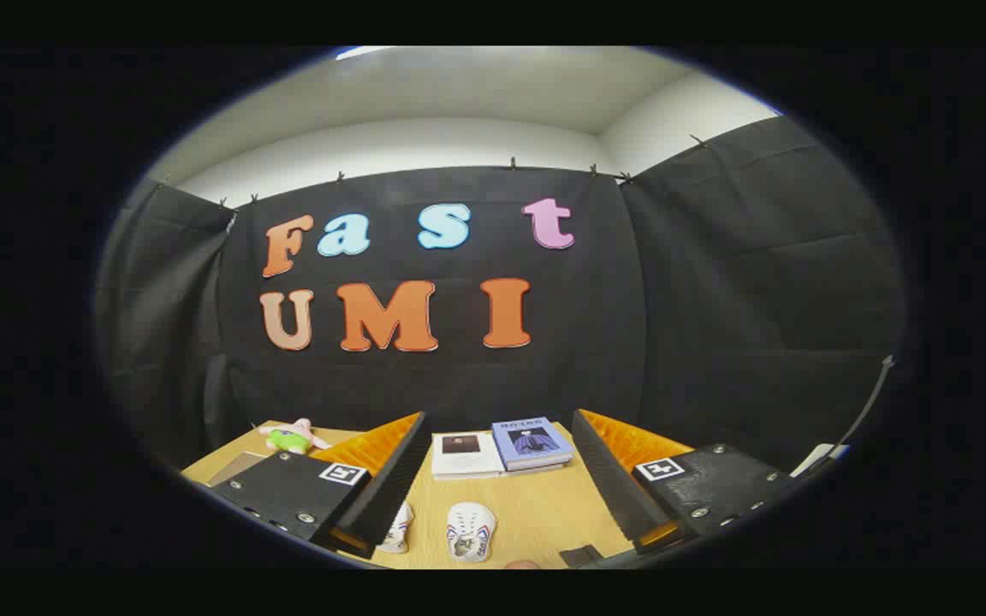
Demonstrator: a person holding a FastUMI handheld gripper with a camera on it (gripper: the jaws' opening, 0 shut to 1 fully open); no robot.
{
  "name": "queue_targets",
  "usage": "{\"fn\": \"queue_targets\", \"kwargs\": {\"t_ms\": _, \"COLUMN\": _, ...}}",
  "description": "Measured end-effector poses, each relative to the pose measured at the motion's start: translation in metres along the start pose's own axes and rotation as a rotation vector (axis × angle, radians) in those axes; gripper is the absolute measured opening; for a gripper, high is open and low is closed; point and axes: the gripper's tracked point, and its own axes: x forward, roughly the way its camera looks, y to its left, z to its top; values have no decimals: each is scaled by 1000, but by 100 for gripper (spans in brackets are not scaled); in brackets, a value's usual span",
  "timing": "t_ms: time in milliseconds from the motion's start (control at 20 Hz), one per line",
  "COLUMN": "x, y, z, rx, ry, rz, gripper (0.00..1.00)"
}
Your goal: Open the storage box then place both shoes into the box .Put the left shoe in first, then the right shoe, with the right side of both shoes facing outward in a uniform manner.
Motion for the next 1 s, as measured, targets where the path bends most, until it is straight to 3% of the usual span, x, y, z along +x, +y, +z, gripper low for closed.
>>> {"fn": "queue_targets", "kwargs": {"t_ms": 1000, "x": 2, "y": -3, "z": -11, "rx": 7, "ry": 15, "rz": 10, "gripper": 98}}
